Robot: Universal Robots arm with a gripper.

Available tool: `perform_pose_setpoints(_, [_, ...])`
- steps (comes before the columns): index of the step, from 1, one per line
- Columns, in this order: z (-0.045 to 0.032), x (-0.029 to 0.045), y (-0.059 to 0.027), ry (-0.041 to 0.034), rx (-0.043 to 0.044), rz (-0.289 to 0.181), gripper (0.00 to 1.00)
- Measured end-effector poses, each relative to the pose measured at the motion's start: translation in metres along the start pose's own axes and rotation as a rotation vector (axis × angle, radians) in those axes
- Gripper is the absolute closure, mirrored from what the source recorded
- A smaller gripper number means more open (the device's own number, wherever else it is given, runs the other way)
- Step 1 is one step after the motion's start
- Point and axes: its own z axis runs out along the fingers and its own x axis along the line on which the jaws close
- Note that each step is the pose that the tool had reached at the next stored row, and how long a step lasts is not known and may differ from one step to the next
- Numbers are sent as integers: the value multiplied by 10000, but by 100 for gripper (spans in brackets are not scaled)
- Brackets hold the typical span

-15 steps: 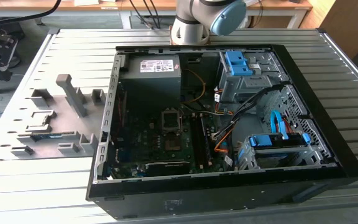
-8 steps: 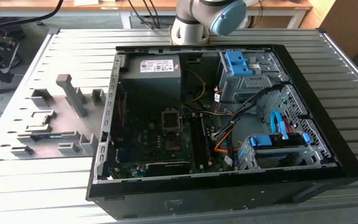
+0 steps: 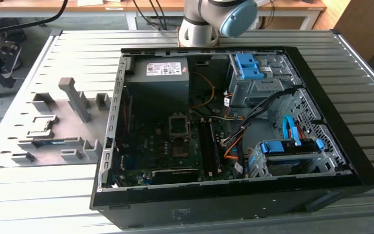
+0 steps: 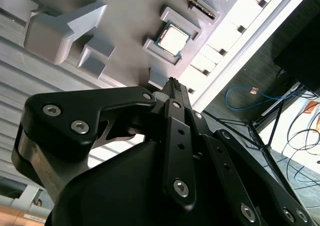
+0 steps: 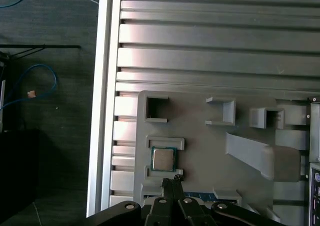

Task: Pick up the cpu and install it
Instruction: 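Reach for the cpu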

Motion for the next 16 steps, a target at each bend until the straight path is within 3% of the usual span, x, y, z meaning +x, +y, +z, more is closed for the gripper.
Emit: perform_pose_setpoints(16, [85,-2,-3,0,0,0,90])
